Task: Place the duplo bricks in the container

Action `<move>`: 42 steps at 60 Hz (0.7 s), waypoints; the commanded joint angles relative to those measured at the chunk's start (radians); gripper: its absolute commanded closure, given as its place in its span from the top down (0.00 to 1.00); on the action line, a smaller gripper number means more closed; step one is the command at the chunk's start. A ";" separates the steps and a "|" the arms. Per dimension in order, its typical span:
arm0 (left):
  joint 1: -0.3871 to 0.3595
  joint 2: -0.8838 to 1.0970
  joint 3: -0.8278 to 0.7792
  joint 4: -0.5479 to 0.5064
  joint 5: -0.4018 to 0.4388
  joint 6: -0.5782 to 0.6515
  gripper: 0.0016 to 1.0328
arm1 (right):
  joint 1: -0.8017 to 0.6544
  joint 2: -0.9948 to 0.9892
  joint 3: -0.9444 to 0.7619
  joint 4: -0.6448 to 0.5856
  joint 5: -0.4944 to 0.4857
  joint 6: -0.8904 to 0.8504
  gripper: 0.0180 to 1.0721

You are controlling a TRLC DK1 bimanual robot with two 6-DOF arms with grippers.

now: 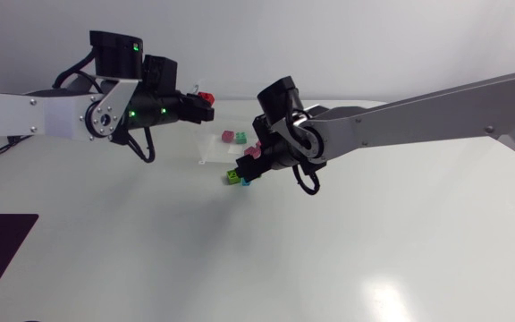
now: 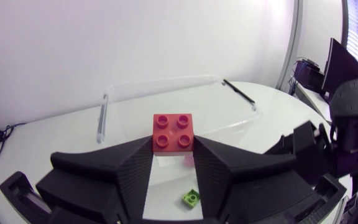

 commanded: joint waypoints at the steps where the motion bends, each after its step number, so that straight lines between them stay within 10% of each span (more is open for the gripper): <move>1: 0.016 0.067 0.083 0.014 0.004 -0.027 0.21 | 0.013 0.046 0.046 -0.018 0.011 0.005 0.90; 42: 0.045 0.420 0.492 -0.020 -0.019 -0.044 0.21 | 0.039 0.220 0.202 -0.133 0.044 0.066 0.90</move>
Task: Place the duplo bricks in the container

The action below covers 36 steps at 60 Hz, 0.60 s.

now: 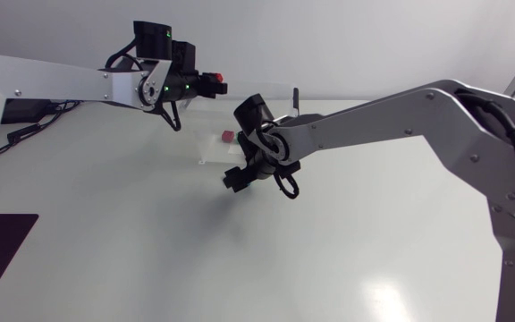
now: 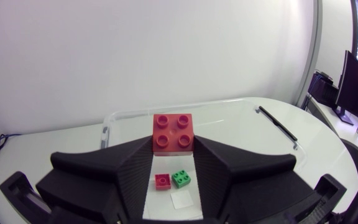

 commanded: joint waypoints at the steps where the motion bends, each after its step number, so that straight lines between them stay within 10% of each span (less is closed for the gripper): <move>1: 0.011 0.054 0.067 -0.009 -0.011 -0.022 0.21 | 0.006 0.039 0.035 -0.015 0.015 0.029 0.90; 36: 0.033 0.213 0.280 -0.063 -0.026 -0.030 0.29 | 0.039 0.152 0.190 -0.138 0.075 0.081 0.89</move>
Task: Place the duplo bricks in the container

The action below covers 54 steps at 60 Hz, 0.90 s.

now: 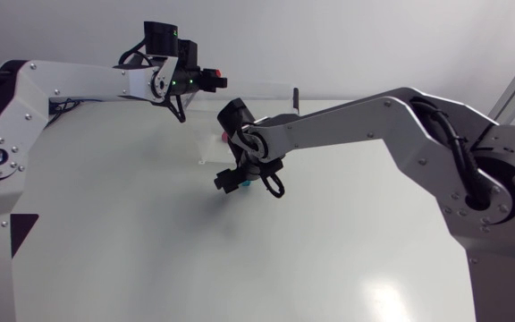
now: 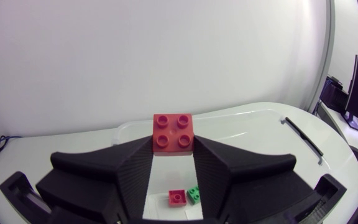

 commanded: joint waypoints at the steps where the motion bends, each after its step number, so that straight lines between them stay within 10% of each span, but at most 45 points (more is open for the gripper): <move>1: 0.007 0.046 0.053 -0.009 -0.005 -0.028 0.32 | 0.006 0.040 0.035 -0.025 0.017 0.033 0.89; 23: 0.005 0.066 0.095 -0.023 -0.013 -0.028 0.72 | 0.003 0.097 0.131 -0.119 0.047 0.070 0.82; 54: 0.028 -0.162 -0.172 0.051 -0.013 -0.040 0.75 | -0.002 0.175 0.268 -0.228 0.070 0.101 0.56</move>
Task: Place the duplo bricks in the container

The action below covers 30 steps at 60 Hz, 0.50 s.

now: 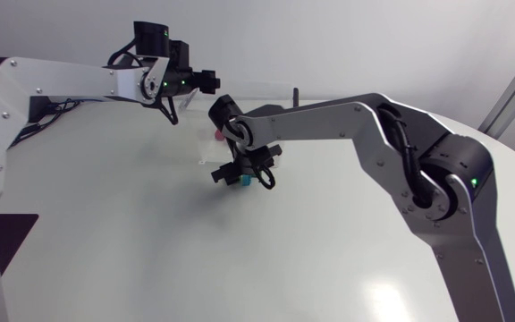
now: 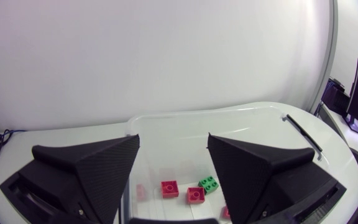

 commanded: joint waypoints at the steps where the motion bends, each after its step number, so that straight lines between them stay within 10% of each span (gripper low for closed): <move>1: 0.008 -0.090 -0.078 0.036 -0.009 -0.026 0.75 | -0.001 0.044 0.034 -0.029 0.009 0.029 0.56; 30: 0.048 -0.365 -0.372 0.089 0.031 -0.023 0.75 | -0.004 0.087 0.114 -0.114 0.009 0.058 0.45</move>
